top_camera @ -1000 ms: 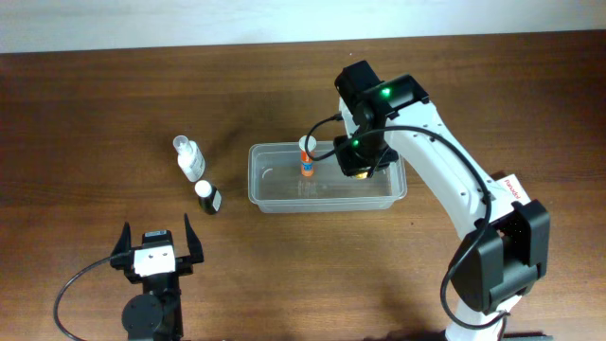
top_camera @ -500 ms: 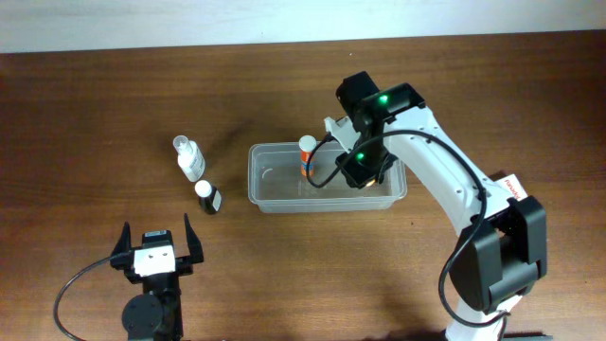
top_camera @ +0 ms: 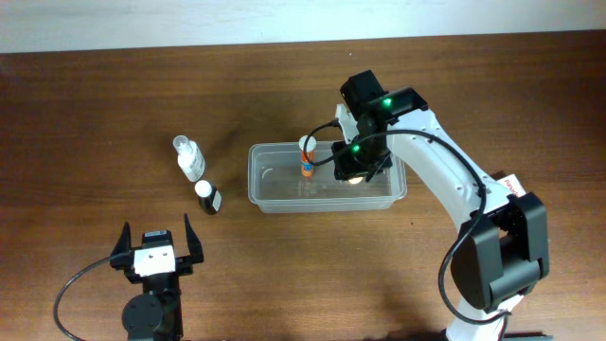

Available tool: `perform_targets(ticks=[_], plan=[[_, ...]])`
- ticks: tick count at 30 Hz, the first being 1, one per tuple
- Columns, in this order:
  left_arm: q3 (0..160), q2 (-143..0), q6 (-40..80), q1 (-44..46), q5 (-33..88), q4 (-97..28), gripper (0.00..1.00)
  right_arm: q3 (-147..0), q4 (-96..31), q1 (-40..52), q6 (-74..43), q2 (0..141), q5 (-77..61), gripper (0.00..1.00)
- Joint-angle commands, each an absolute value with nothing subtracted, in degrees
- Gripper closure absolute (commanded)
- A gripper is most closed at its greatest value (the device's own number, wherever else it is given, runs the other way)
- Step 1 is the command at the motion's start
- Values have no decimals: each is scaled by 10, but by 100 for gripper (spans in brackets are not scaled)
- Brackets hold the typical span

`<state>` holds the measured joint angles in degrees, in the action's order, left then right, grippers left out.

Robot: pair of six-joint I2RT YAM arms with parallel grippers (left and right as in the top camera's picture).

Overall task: Pack container
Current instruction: 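Carry the gold jar with right gripper into the container, then open right gripper to release the jar inside the container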

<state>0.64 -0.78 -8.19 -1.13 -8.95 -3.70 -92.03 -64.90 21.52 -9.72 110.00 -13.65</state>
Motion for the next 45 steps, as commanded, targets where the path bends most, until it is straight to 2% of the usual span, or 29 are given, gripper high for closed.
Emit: perform_targets(ticks=[1,25,43,44,45], plan=[[5,-4,-93,-12,-86,-39,0,-910,-642,219,-200,1101,-148,96],[5,-4,-93,-12,-88,-39,0,-759,-436,241,-230,1101,-144,96],[5,-4,-93,-12,-88,-39,0,-756,-405,255,-250,1101,-144,96],[5,-4,-93,-12,-88,-39,0,-756,-405,255,-250,1101,-144,95],[5,-4,-93,-12,-88,-39,0,-756,-405,255,-250,1101,-144,89]])
